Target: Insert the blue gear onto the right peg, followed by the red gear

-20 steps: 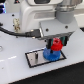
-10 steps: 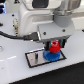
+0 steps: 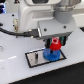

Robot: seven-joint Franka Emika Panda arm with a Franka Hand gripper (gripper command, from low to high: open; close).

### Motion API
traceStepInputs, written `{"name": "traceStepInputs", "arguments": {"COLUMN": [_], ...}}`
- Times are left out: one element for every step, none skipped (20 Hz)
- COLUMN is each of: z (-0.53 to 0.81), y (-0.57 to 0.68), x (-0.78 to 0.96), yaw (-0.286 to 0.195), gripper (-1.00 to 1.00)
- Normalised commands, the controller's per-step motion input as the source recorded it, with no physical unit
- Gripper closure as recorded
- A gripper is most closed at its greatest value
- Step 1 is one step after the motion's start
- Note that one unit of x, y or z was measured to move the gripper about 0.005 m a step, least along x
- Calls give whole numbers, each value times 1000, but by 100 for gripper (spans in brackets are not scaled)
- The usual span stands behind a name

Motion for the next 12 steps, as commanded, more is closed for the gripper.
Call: {"name": "traceStepInputs", "arguments": {"z": [-10,-71,-103,-134,-101,-112,-114,-120,-148,-179,-200,-188], "y": [-53,-65,-75,-95,-133,-150,-130,-104,-97,-114,-130,-122], "x": [213,194,170,164,136,175,232,213,184,172,155,152], "yaw": [0,0,0,0,0,0,0,0,0,0,0,0], "gripper": [100,100,100,100,100,100,100,100,100,100,100,100]}}
